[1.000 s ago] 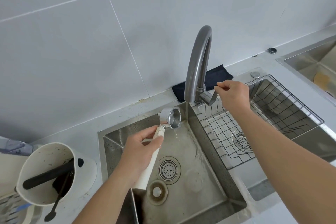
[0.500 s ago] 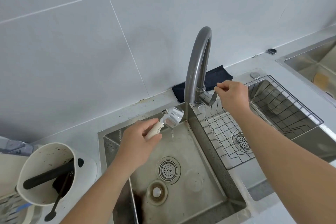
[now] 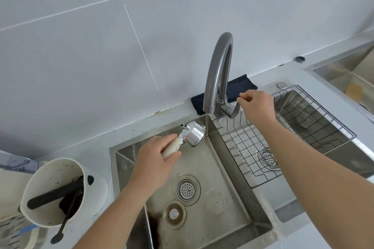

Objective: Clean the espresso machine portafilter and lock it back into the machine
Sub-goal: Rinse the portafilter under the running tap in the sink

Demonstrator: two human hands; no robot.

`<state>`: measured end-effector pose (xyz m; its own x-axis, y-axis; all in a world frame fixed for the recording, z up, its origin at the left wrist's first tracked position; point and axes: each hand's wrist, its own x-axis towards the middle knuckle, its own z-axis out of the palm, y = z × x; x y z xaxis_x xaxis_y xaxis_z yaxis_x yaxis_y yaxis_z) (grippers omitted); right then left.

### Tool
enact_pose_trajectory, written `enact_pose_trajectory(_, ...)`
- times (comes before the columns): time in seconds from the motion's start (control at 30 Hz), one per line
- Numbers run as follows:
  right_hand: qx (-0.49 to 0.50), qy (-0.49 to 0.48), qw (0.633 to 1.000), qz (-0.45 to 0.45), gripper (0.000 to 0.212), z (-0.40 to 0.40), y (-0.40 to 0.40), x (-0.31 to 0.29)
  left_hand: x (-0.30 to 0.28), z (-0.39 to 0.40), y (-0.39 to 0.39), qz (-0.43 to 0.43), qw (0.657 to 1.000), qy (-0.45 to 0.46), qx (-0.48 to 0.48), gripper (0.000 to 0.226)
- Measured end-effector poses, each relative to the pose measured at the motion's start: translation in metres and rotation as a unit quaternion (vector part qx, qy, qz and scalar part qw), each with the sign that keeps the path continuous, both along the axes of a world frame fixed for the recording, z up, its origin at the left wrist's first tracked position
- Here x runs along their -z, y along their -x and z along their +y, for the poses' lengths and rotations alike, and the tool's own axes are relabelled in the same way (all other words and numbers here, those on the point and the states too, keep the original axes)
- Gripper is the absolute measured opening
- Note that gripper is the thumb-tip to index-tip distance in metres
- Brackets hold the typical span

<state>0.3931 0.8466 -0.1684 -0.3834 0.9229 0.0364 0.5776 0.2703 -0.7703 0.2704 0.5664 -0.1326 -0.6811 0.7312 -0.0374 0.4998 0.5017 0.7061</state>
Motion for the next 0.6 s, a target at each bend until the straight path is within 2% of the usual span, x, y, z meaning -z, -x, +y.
enact_pose_trajectory(0.17,-0.018,0.034,0.999,-0.015,0.032,-0.004,-0.005,-0.005,-0.003,-0.006,-0.004,-0.009,1.0,-0.005,-0.009,0.042)
enact_pose_trajectory(0.4,-0.055,0.09,0.993,-0.045,0.055,-0.021,-0.017,-0.025,-0.008,-0.014,-0.017,-0.103,0.992,-0.029,-0.067,0.037)
enact_pose_trajectory(0.47,-0.048,0.105,0.993,-0.036,0.056,-0.032,-0.022,-0.028,-0.007,-0.016,-0.019,-0.128,0.987,-0.043,-0.085,0.036)
enact_pose_trajectory(0.6,-0.056,0.128,0.989,-0.043,0.039,-0.072,-0.038,-0.032,-0.006,-0.022,-0.027,-0.181,0.972,-0.089,-0.12,0.03)
